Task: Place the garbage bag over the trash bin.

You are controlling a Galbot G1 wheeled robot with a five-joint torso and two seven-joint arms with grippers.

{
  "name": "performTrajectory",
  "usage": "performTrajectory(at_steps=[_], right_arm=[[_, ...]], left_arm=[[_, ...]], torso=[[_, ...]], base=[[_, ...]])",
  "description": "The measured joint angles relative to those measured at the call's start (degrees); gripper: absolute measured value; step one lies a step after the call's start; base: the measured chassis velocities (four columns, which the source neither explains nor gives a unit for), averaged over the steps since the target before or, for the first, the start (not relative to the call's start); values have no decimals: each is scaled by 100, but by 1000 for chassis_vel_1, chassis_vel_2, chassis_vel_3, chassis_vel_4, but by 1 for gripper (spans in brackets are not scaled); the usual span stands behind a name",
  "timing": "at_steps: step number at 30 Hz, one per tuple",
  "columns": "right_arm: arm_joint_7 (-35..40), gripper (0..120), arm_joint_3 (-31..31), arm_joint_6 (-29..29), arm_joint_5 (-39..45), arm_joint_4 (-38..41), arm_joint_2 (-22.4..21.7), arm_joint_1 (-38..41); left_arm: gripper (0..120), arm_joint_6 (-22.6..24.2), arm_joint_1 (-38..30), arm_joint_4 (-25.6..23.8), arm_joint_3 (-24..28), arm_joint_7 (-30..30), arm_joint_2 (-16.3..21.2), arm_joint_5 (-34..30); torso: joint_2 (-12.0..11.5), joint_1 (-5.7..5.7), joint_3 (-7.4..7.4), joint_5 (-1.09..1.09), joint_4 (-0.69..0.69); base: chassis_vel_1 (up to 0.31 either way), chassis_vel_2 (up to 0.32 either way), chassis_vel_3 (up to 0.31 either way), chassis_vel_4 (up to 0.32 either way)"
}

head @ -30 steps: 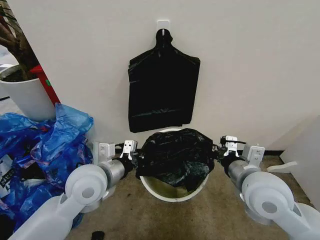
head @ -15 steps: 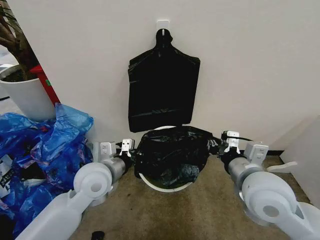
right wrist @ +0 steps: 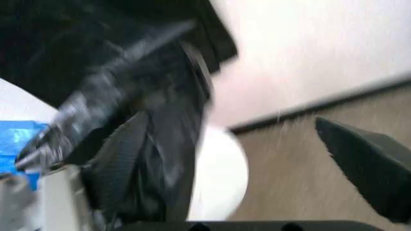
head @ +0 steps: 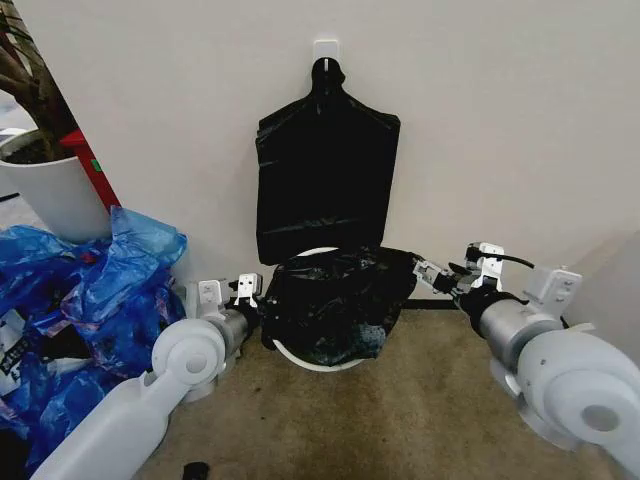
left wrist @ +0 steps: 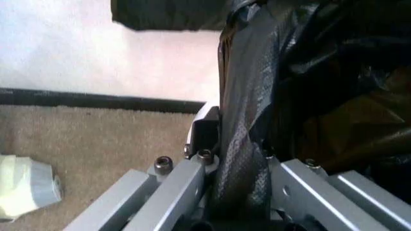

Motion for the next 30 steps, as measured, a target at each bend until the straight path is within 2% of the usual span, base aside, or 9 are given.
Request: performTrajectory(at_steps=[5,12,16,20,26,30], right_arm=[[495,100,137,504,967,0,252,-89],[635,100,466,785,1710,-2,519,-182],[626,100,420,832,1797,-3,701,-186],[610,100,118,873,1716,-6,924,-216],[453,98,-158,913,1565,-8,1002,-151],[350,88,-371,926,1455,-10,1047,-121]], left_arm=[[1,-79,-94,-10,-9,-130,-42,-13],[1,-127,-235,-65,-102,-296,-36,-181],[1,-128,-338,-54,-89,-352,-45,-282],[1,-128,-403,-31,-78,-370,-34,-323],[1,-128,-438,15,-67,-370,-30,-323],[1,-127,-445,48,-41,-360,-41,-314]], torso=[[0,0,0,0,2],[0,0,0,0,0],[0,0,0,-1,1],[0,0,0,0,-1],[0,0,0,0,0],[0,0,0,0,0]], base=[[0,0,0,0],[0,0,0,0],[0,0,0,0],[0,0,0,0],[0,0,0,0],[0,0,0,0]])
